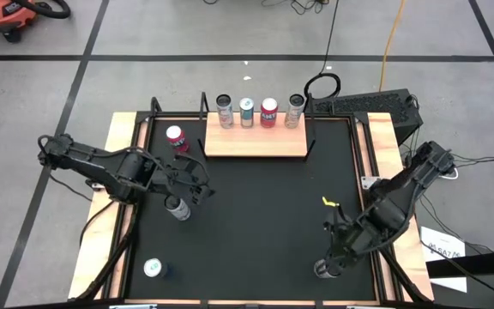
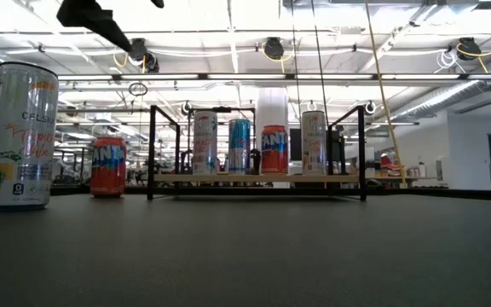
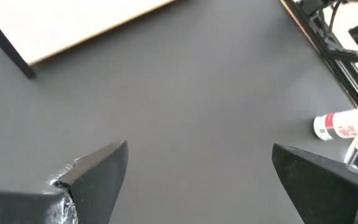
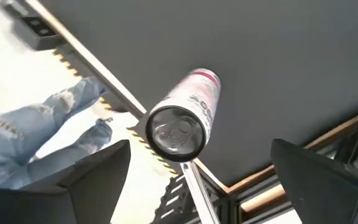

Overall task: Place canned beverage on shelf
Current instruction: Put the white-pink soda can on the shelf aligned with the other white-pink soda can

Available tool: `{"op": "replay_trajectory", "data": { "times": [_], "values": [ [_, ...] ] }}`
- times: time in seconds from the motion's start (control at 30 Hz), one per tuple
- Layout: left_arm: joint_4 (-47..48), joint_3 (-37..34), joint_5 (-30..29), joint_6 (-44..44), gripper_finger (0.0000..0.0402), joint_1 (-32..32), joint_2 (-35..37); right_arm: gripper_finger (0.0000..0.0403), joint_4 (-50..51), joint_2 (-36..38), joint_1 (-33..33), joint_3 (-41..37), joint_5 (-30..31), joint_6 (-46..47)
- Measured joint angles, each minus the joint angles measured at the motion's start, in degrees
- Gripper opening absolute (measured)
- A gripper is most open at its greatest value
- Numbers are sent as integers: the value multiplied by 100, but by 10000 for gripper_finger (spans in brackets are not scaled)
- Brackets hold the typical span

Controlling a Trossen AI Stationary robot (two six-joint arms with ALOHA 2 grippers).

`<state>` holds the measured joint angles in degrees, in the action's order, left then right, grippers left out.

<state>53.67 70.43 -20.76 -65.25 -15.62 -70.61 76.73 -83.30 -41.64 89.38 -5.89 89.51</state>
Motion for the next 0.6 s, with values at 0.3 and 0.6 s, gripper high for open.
{"op": "replay_trajectory", "data": {
  "times": [0.3, 0.6],
  "values": [
    [-50, 0, -609, 221, 397, 52, 0, 377, -65, -484, -271, -2, 86, 442],
    [-90, 0, -570, 456, 397, 61, 0, 377, -446, -900, -347, -1, 134, 589]
  ]
}}
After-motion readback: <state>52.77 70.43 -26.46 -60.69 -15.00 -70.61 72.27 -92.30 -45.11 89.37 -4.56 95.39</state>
